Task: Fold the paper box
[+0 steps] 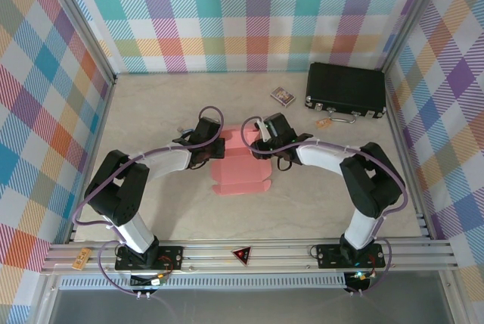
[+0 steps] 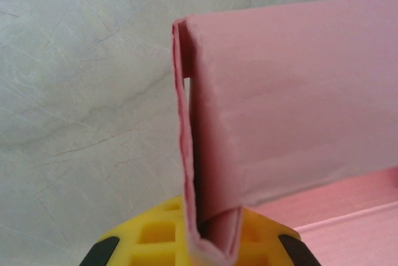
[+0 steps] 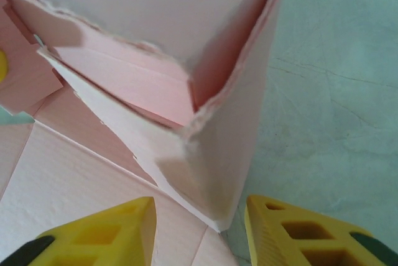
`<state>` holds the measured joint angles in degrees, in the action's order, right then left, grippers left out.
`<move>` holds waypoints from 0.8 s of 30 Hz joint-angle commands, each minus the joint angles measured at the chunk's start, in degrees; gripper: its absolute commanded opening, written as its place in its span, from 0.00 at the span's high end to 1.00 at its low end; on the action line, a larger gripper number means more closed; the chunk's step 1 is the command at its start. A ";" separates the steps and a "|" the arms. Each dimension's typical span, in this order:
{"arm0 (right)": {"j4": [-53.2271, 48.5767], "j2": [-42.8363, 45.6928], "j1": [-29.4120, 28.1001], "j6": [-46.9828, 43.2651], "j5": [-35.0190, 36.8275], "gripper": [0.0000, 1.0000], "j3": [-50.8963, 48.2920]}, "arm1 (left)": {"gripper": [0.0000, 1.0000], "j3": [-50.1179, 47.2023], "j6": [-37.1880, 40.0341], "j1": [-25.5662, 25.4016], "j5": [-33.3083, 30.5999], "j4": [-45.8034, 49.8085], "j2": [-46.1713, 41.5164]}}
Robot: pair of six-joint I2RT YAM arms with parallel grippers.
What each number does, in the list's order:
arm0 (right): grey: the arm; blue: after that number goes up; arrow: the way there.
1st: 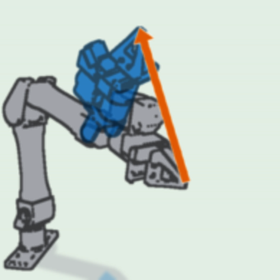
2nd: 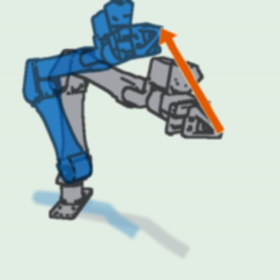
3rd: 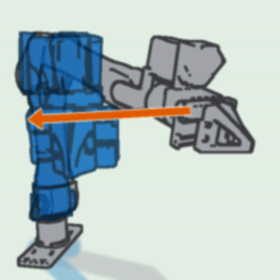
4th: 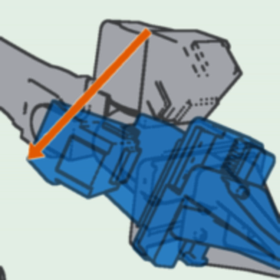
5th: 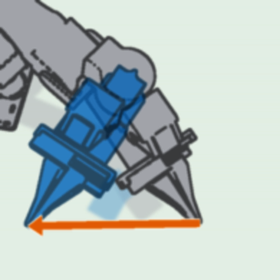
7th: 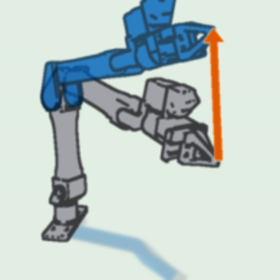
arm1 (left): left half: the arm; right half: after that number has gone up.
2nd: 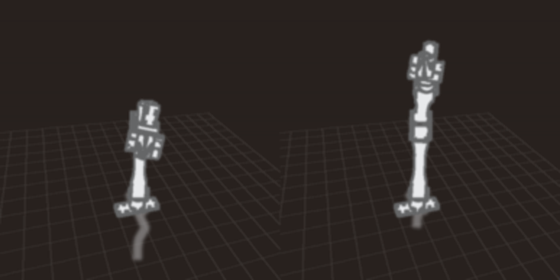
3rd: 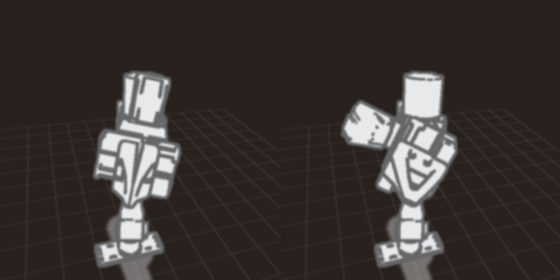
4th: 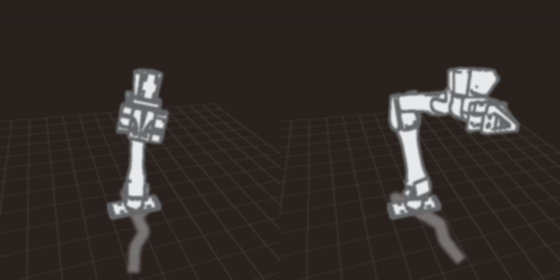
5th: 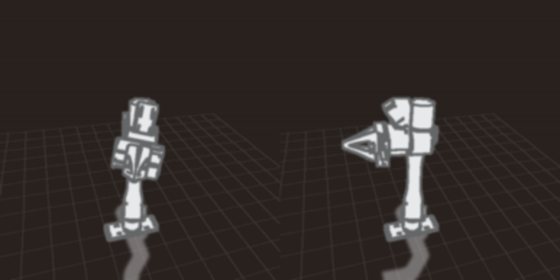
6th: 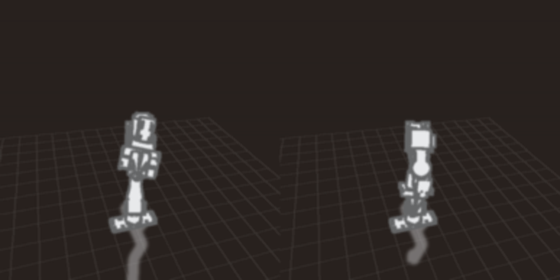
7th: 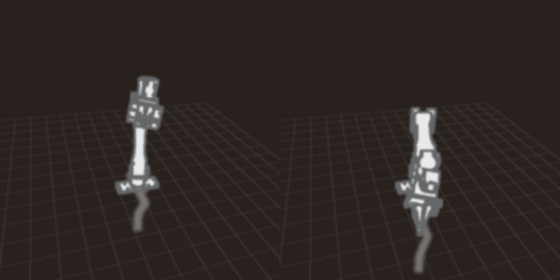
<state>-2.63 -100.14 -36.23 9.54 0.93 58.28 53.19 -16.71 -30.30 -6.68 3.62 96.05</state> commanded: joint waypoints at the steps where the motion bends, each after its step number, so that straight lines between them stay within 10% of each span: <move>1: 1.35 -2.17 0.09 -0.91 -0.99 0.61 0.55 | 0.97 1.02 -0.22 -0.63 -0.01 3.46 0.89; 24: 6.29 -2.37 1.59 0.48 1.28 0.63 0.33 | 0.97 1.13 -0.11 -0.70 0.34 3.51 0.89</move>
<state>0.86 -104.44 -35.20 9.63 2.50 58.94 53.52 -16.71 -30.35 -6.74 4.38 96.05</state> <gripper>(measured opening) 0.371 0.058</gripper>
